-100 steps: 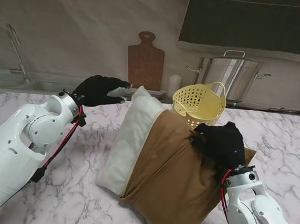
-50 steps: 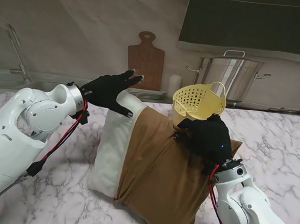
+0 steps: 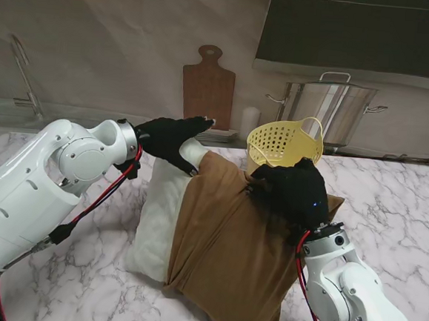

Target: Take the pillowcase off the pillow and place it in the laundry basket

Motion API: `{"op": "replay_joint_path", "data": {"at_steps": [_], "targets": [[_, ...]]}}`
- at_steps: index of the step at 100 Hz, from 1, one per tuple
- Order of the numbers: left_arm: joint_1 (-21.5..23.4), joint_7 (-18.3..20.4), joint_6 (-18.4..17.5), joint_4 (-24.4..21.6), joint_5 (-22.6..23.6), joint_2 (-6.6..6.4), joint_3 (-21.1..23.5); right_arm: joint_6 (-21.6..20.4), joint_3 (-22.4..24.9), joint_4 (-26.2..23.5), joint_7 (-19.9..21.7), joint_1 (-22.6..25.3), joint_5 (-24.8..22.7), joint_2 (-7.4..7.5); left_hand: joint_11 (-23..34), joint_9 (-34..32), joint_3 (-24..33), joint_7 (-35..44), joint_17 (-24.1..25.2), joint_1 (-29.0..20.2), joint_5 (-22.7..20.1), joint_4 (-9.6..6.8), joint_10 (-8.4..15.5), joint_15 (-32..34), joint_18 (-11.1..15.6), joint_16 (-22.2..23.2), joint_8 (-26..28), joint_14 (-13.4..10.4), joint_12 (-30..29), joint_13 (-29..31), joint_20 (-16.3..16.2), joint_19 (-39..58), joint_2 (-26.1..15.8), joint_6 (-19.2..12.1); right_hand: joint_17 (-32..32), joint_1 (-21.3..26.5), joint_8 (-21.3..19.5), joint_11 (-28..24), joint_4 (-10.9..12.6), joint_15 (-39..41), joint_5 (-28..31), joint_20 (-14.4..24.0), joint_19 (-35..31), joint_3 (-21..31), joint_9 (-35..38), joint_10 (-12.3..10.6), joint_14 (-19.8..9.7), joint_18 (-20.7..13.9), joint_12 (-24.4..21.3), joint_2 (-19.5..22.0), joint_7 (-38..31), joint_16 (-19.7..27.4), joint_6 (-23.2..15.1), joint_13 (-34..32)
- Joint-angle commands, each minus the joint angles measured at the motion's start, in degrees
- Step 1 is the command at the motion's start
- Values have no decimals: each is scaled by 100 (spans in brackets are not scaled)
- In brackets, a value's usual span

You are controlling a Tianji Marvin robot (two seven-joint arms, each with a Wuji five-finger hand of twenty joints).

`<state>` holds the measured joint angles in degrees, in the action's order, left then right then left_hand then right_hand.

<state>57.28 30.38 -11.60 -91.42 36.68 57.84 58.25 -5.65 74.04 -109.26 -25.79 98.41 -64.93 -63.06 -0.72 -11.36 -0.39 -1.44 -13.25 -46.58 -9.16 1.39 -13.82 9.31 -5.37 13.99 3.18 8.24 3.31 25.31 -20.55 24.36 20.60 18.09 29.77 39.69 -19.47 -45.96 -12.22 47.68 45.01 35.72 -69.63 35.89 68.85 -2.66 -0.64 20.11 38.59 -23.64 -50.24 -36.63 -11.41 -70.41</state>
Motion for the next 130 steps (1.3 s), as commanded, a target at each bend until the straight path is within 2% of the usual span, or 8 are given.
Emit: {"op": "replay_joint_path", "data": {"at_steps": [1, 31, 43, 65, 81, 92, 108, 130], "targets": [[-17, 229, 51, 30, -19, 8, -30, 26, 33, -18, -42, -21, 23, -21, 49, -75, 228, 4, -45, -382, 121, -132, 227, 12, 147, 29, 85, -166, 84, 125, -22, 1389, 136, 116, -64, 590, -169, -377, 176, 312, -83, -32, -36, 333, 134, -374, -209, -133, 206, 378, -238, -205, -788, -268], [-95, 693, 101, -100, 44, -79, 12, 6, 61, 16, -65, -15, 48, -26, 288, -20, 652, 25, 7, -1349, 142, -853, 930, -55, 163, 175, 481, -197, 265, 199, -112, 1475, -410, -599, -66, 605, -175, -372, 177, 315, -87, -32, -36, 311, 138, -375, -204, -131, 224, 391, -231, -211, -792, -269], [-166, 571, 178, -22, 22, -42, -153, 6, 19, 40, -66, -45, 65, -27, 399, -217, -34, 39, -17, -891, 147, -229, 984, -37, 160, 227, 626, -223, 275, 294, -251, 1563, -470, -665, -66, 609, -177, -373, 178, 321, -84, -32, -36, 308, 137, -373, -201, -125, 229, 394, -233, -215, -794, -269], [-320, 523, 452, 110, -362, 5, -447, 10, -75, 98, -98, -116, 107, -36, 344, -562, -139, 62, 34, 777, 139, 21, 673, -48, 17, 261, 800, -105, 286, 378, -374, 1552, -434, -391, -61, 621, -186, -371, 180, 329, -88, -33, -37, 301, 134, -375, -204, -124, 240, 404, -233, -221, -804, -273], [-383, 622, 615, 155, -642, 9, -529, 4, -140, 139, -219, -157, 136, -53, 544, -1675, -94, 175, -339, 743, -66, 71, 465, 296, -74, 514, 930, -19, 436, 1163, -729, 2027, 111, 34, -69, 629, -201, -381, 179, 338, -89, -35, -33, 296, 126, -373, -207, -122, 253, 416, -245, -226, -796, -276], [-429, 643, 586, 191, -515, 1, -618, -8, -170, 156, -274, -177, 142, -58, 1568, -3330, 99, 564, -1017, -50, -933, -80, 616, 1581, -162, 1918, 1163, 12, 1341, 2316, -1600, 3181, 383, 270, -62, 636, -211, -395, 179, 346, -94, -33, -38, 291, 126, -377, -217, -128, 265, 422, -248, -230, -811, -279], [-355, 649, 907, 171, -852, 23, -654, 7, -194, 223, -346, -229, 172, -71, 2642, -5352, 113, 3009, -1891, -2412, -4109, -188, 976, 3631, -435, 3917, 1949, -191, 4076, 3514, -2737, 4895, -133, -1372, -58, 641, -222, -401, 180, 355, -111, -33, -43, 281, 121, -375, -227, -133, 276, 439, -248, -234, -800, -283], [-92, 9, 639, 95, -187, 103, -450, 126, -120, 275, -361, -207, 94, -59, 2803, -5323, 163, 3826, -2013, -2460, -3952, -184, 931, 3758, -192, 3952, 3130, -292, 4148, 3590, -2743, 4968, -433, -1386, -64, 644, -169, -387, 214, 338, -182, -39, -37, 259, 93, -387, -223, -135, 277, 455, -195, -227, -603, -253]]}}
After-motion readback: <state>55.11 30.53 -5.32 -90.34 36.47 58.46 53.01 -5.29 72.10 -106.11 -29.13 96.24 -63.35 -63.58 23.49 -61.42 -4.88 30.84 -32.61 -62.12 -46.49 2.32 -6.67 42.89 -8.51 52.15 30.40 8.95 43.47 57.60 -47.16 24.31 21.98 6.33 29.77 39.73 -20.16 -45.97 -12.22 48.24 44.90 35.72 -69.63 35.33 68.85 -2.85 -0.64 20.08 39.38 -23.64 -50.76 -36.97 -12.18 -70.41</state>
